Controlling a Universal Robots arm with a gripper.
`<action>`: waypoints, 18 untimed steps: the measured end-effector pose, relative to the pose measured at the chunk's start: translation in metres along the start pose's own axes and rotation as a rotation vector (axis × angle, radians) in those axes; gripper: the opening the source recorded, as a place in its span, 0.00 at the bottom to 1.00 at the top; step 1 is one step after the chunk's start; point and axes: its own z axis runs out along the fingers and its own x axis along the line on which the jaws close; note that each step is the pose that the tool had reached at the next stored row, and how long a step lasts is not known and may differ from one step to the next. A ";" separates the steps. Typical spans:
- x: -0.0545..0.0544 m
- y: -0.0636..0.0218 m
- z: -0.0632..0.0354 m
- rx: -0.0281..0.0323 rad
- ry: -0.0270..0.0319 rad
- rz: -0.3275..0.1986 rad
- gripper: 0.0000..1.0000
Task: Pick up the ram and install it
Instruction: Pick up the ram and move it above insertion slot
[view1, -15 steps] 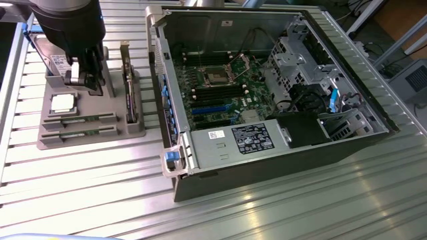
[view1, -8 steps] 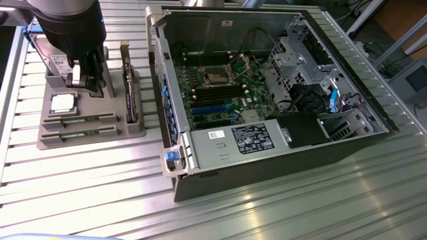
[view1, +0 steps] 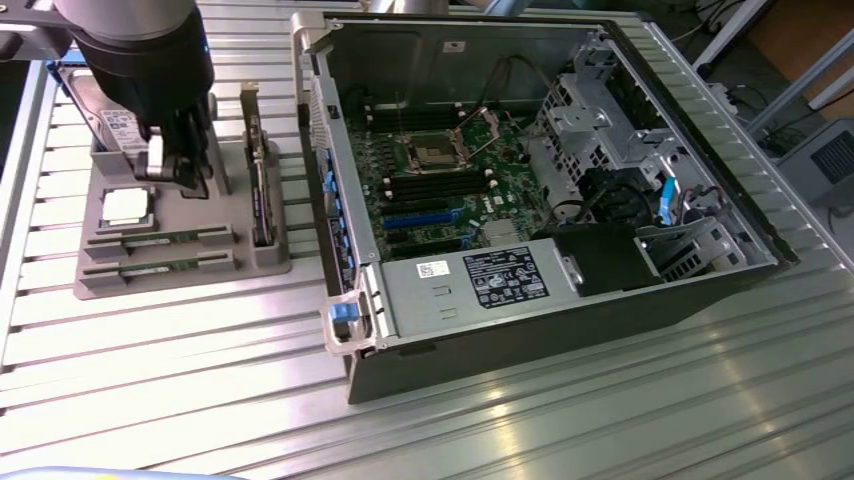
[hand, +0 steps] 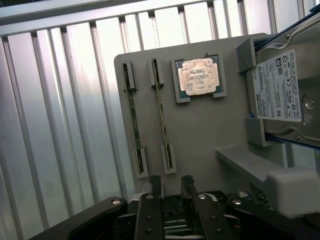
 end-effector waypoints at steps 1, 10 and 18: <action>0.000 0.0000 0.0010 0.0001 -0.0001 0.000 0.30; 0.000 0.0000 0.0076 0.0000 0.0000 0.000 0.30; 0.000 0.0008 0.0127 0.0001 -0.0001 0.000 0.30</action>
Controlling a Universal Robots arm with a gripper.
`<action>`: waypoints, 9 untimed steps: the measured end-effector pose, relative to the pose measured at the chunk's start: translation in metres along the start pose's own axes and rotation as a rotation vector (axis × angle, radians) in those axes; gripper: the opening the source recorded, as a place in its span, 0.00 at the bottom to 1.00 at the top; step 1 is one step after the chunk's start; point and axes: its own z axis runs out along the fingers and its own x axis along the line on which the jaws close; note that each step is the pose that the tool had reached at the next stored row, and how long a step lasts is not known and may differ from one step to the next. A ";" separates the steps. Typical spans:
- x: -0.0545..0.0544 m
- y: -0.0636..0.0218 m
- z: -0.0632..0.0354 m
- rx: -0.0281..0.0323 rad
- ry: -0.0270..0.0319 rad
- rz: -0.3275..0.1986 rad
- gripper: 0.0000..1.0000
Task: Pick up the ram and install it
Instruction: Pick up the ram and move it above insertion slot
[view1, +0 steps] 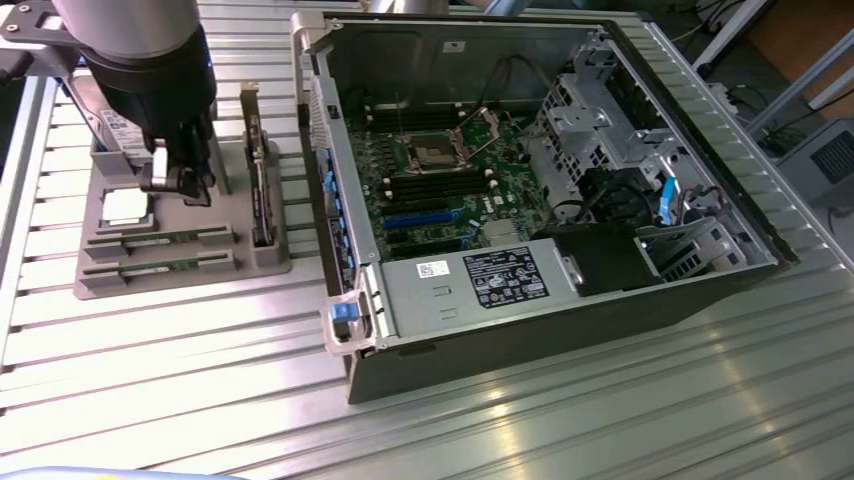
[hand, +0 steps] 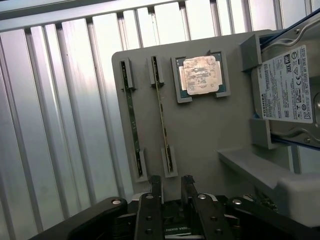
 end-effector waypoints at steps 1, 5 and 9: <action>0.000 0.0009 0.0010 0.0002 -0.0001 0.000 0.30; 0.002 0.0071 0.0032 0.0001 0.0006 0.000 0.30; 0.005 0.0138 0.0058 0.0003 0.0016 0.000 0.30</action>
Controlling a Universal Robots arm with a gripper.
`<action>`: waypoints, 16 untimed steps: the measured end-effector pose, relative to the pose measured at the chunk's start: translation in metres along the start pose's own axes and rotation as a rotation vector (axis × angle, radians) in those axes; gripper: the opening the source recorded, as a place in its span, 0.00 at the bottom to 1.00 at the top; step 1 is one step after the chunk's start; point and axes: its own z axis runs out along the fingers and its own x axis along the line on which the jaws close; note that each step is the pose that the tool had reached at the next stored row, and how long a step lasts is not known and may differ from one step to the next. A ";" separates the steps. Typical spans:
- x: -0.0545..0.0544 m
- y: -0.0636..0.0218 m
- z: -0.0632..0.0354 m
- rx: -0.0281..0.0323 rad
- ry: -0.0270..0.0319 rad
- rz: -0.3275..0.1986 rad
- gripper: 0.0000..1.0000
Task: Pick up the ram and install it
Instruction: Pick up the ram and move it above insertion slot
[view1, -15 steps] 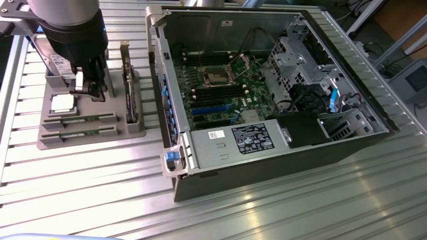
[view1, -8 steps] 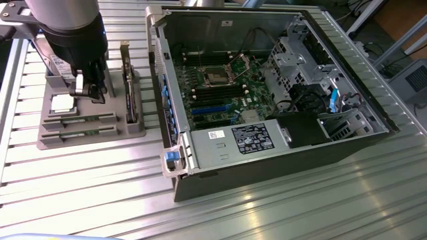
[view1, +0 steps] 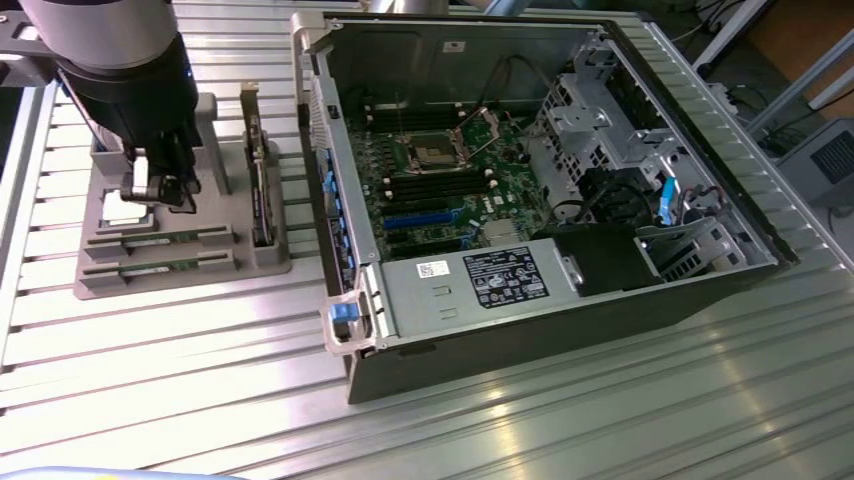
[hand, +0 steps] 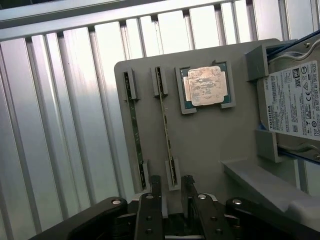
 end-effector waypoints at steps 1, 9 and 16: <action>0.001 0.0013 0.0007 0.0001 0.0004 0.000 0.30; 0.012 0.0128 0.0062 0.0009 0.0052 0.000 0.30; 0.020 0.0156 0.0116 0.0019 0.0111 0.000 0.30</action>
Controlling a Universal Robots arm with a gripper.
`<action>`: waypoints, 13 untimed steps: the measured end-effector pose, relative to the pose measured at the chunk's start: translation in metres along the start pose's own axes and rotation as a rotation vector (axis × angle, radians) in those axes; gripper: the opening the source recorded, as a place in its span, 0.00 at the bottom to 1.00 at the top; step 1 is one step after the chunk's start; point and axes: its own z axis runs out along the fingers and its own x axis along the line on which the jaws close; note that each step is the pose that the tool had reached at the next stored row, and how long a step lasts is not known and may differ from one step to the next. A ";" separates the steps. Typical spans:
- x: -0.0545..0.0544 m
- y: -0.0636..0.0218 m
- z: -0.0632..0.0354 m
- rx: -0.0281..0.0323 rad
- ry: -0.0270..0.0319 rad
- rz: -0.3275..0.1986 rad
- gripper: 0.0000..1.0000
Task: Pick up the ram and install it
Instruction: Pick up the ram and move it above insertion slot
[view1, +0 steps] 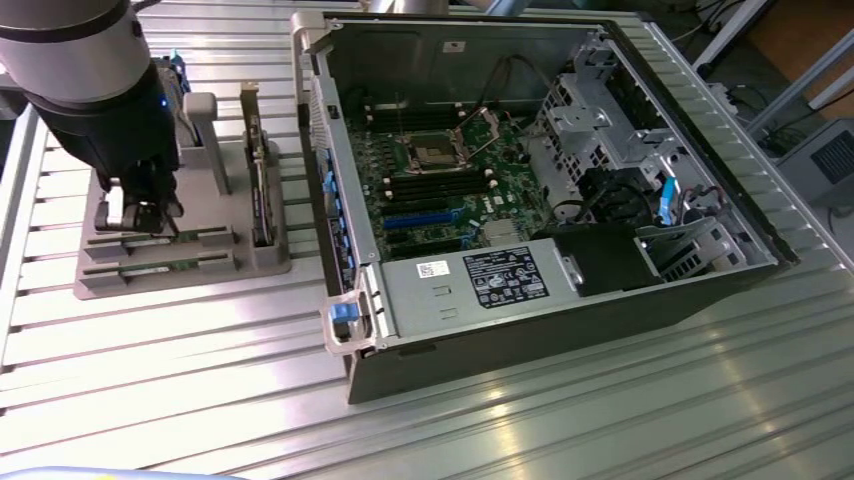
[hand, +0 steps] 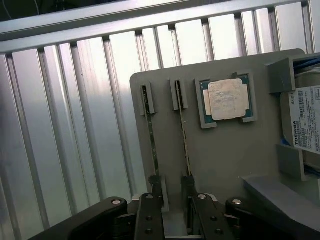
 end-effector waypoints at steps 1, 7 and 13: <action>0.002 -0.0002 0.0013 0.0001 0.0010 0.000 0.30; 0.007 -0.0007 0.0096 -0.0008 0.0030 -0.092 0.30; 0.008 0.0024 0.0158 -0.0014 0.0026 -0.177 0.30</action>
